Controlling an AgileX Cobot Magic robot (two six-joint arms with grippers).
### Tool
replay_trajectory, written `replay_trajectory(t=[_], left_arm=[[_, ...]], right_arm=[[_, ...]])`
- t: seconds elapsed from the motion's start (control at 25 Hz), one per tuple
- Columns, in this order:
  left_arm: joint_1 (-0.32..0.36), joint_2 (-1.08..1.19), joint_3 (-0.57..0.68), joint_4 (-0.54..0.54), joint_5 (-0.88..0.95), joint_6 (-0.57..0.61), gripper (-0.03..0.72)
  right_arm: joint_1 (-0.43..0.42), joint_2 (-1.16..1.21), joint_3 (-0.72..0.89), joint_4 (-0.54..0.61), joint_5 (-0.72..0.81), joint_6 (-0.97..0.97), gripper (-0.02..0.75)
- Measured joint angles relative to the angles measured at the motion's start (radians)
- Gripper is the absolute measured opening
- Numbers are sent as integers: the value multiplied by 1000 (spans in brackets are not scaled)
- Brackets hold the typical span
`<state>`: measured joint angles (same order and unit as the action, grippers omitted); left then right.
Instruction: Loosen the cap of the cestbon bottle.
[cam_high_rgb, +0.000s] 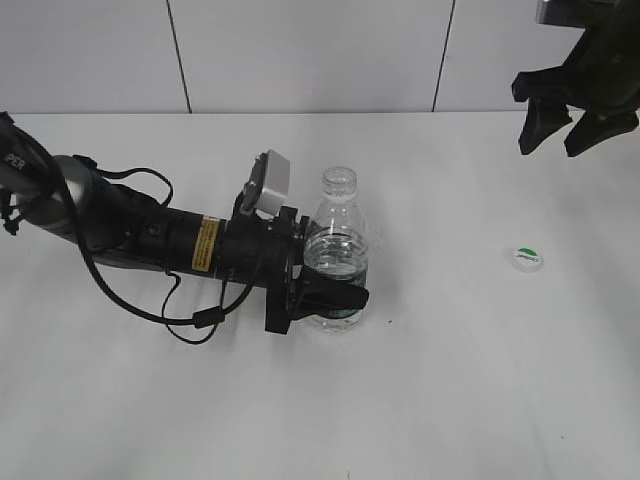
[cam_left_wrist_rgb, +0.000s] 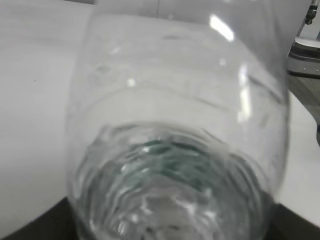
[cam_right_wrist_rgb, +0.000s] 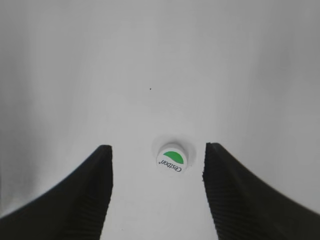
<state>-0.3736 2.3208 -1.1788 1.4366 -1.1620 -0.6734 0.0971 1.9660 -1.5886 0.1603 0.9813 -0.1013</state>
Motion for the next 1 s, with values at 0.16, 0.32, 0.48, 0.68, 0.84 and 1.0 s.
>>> replay_trajectory(t=[0.16, 0.32, 0.48, 0.68, 0.84, 1.0], left_arm=[[0, 0, 0, 0, -2, -36, 430], [0, 0, 0, -9, -29, -55, 494], [0, 0, 0, -9, -41, -56, 525], [0, 0, 0, -9, -41, -68, 529], [0, -12, 0, -7, -41, -97, 531], [0, -43, 0, 16, -43, -126, 532]], right_arm=[[0, 0, 0, 0, 1, 4, 442], [0, 0, 0, 0, 1, 5, 442], [0, 0, 0, 0, 1, 5, 442], [0, 0, 0, 0, 1, 5, 442], [0, 0, 0, 0, 1, 5, 442], [0, 0, 0, 0, 1, 5, 442]])
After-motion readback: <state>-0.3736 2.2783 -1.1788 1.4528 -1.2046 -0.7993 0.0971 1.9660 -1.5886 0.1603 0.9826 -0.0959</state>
